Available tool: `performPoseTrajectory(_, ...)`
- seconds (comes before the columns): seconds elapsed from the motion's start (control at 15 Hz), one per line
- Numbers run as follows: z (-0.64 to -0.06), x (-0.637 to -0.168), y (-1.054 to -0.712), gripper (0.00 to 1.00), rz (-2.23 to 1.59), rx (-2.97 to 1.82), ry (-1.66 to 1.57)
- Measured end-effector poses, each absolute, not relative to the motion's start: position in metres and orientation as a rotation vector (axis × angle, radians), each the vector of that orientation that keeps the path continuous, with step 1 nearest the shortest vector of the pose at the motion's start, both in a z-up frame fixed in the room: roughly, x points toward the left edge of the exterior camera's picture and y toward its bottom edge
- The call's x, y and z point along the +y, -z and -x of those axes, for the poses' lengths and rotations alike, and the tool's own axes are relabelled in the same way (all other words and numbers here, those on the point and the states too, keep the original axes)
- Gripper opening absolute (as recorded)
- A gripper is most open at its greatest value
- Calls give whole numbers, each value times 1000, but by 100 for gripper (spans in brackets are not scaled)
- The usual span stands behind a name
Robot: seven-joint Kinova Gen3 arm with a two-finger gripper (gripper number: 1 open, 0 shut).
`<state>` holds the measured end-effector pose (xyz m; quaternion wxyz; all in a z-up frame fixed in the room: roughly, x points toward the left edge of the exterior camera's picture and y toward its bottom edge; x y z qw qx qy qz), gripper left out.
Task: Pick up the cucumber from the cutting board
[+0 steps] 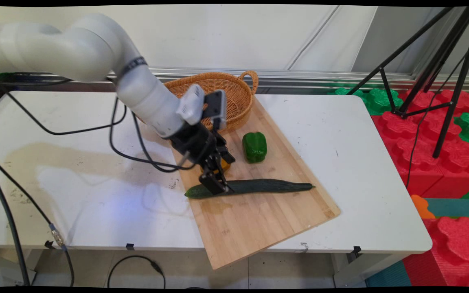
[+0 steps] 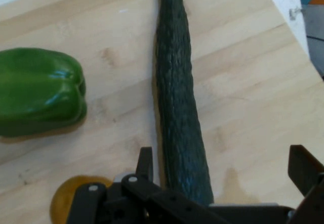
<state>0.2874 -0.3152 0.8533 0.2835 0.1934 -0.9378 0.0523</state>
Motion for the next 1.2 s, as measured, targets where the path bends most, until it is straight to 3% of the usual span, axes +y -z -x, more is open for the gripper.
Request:
performPoseTrajectory(0.6, -250, -342, -800, 100, -496, -2566, -144)
performPoseTrajectory(1.13, -238, -351, -784, 100, -493, -2570, -145)
performPoseTrajectory(1.2, -236, -352, -783, 0, -491, -2568, -144)
